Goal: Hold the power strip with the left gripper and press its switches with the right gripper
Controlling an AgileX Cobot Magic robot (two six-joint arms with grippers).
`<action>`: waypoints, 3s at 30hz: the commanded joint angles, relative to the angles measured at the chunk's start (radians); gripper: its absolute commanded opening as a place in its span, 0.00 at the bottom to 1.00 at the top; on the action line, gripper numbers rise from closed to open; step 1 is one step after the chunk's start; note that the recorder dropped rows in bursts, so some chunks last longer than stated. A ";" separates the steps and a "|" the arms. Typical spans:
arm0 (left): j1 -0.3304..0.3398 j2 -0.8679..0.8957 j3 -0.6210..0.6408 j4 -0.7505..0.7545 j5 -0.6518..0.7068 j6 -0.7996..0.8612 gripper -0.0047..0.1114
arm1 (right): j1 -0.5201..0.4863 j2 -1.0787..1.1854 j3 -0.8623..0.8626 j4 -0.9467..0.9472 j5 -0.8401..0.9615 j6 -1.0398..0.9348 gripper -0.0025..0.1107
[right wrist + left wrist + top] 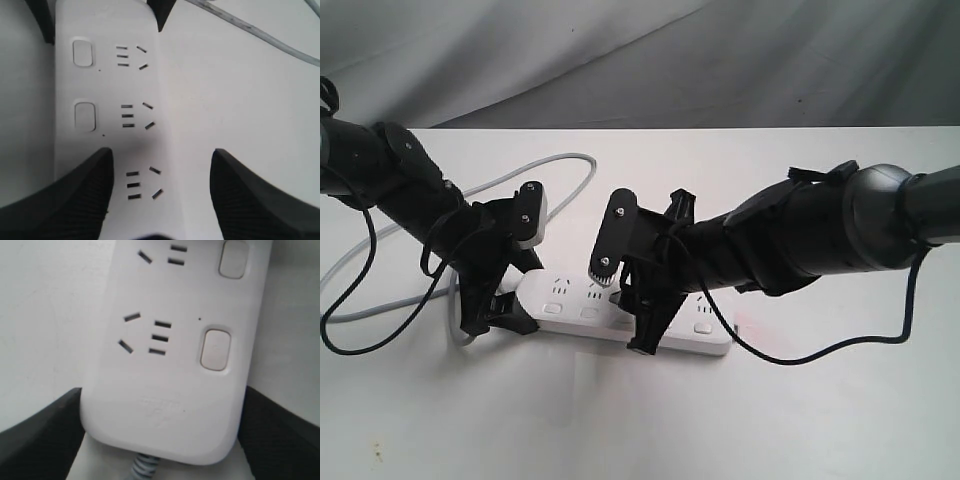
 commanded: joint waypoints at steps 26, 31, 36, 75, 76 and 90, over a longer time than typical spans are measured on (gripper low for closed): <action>-0.005 0.003 -0.004 -0.004 -0.012 -0.008 0.67 | -0.005 0.074 0.060 0.013 0.035 -0.011 0.50; -0.005 0.003 -0.004 -0.004 -0.012 -0.005 0.67 | -0.005 0.061 0.060 0.013 0.036 -0.011 0.50; -0.005 0.003 -0.004 -0.004 -0.012 -0.007 0.67 | -0.005 -0.075 0.062 0.013 0.008 -0.009 0.50; -0.005 0.003 -0.004 -0.004 -0.012 -0.005 0.67 | -0.053 -0.054 0.165 0.047 -0.040 -0.010 0.50; -0.005 0.003 -0.004 -0.004 -0.012 -0.005 0.67 | -0.053 -0.049 0.165 0.047 -0.034 -0.010 0.50; -0.005 0.003 -0.004 -0.004 -0.012 -0.008 0.67 | -0.053 -0.016 0.165 0.054 0.009 -0.010 0.50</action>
